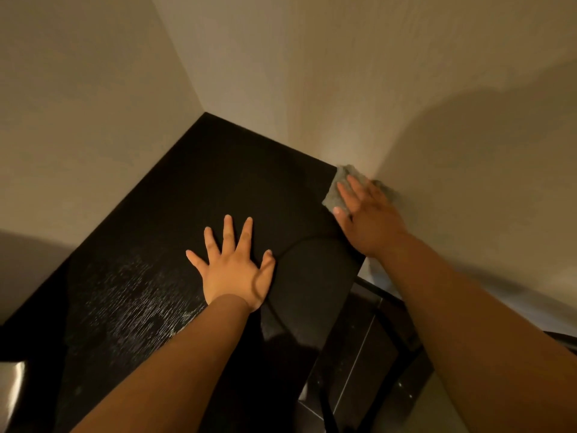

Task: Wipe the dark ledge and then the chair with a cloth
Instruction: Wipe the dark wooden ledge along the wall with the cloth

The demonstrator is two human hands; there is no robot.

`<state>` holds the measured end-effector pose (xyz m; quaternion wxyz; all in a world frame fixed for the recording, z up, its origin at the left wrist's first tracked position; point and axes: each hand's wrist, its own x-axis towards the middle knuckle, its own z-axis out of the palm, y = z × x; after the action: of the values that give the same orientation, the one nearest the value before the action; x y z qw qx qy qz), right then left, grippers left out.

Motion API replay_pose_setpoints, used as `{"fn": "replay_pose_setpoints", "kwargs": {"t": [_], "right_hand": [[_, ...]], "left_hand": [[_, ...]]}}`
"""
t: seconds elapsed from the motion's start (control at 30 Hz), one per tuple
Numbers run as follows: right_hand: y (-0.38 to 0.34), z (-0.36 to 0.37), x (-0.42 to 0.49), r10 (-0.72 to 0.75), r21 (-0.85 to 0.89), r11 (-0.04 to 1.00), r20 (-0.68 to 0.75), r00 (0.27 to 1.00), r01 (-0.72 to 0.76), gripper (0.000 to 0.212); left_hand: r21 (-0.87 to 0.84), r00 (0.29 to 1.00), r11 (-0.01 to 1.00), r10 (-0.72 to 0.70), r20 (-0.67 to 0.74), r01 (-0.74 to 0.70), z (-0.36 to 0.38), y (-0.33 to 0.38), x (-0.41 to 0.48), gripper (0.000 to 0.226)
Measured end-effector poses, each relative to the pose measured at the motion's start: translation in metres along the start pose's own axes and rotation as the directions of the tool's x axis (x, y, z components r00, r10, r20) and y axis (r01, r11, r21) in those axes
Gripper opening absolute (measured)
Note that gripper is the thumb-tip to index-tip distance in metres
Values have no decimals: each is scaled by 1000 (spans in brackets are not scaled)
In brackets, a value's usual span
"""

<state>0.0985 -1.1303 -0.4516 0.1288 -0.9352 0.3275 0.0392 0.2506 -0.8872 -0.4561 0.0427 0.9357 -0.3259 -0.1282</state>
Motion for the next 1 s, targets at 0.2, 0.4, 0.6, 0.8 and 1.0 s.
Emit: {"fn": "replay_pose_setpoints", "kwargs": {"t": [0.2, 0.4, 0.6, 0.8, 1.0], "right_hand": [[-56, 14, -33, -184, -14, 982, 72, 980, 186, 84], [-34, 3, 19, -170, -53, 982, 174, 970, 182, 85], [-63, 1, 23, 8, 23, 1000, 115, 993, -11, 88], [-60, -1, 33, -94, -44, 994, 180, 979, 103, 78], [-94, -6, 77, -25, 8, 1000, 107, 994, 24, 79]], "left_hand": [[9, 1000, 1000, 16, 2, -16, 1, -3, -2, 80], [12, 1000, 1000, 12, 5, -12, -1, -1, -1, 80], [2, 1000, 1000, 3, 0, -3, -1, -1, -1, 80], [7, 1000, 1000, -8, 5, 8, -2, 1, 0, 81], [5, 1000, 1000, -13, 6, 13, -2, 1, 2, 80]]}}
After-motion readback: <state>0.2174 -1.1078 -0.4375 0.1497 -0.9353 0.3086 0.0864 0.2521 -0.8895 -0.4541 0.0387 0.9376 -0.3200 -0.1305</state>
